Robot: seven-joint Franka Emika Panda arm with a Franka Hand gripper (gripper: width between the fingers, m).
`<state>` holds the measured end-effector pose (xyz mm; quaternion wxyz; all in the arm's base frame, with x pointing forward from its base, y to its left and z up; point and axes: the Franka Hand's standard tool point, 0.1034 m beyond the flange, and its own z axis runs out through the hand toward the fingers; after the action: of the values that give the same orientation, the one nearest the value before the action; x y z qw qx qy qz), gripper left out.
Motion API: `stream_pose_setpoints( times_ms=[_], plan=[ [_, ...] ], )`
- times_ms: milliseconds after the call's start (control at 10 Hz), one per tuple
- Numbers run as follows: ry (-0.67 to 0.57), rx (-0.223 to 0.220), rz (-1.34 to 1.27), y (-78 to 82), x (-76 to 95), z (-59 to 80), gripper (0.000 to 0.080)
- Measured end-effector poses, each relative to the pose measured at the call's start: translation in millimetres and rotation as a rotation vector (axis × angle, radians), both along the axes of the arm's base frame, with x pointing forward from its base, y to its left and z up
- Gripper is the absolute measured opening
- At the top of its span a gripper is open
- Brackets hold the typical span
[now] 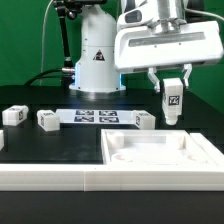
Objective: Assemble one leg
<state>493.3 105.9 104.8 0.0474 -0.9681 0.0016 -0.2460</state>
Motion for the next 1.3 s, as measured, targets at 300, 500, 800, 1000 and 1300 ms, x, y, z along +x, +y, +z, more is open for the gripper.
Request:
stream_pose_setpoints(
  times_ms=[300, 500, 800, 1000, 1300],
  plan=[
    [-0.032, -0.053, 0.076, -10.4, 29.9, 9.1, 0.0292],
    [-0.035, -0.067, 0.091, -15.0, 37.6, 9.0, 0.0292],
    [-0.033, -0.067, 0.091, -15.3, 37.2, 8.2, 0.0292],
    [-0.03, -0.073, 0.101, -16.2, 40.6, 8.4, 0.0292],
    [-0.072, -0.068, 0.104, -13.1, 89.0, 17.1, 0.0292]
  ],
)
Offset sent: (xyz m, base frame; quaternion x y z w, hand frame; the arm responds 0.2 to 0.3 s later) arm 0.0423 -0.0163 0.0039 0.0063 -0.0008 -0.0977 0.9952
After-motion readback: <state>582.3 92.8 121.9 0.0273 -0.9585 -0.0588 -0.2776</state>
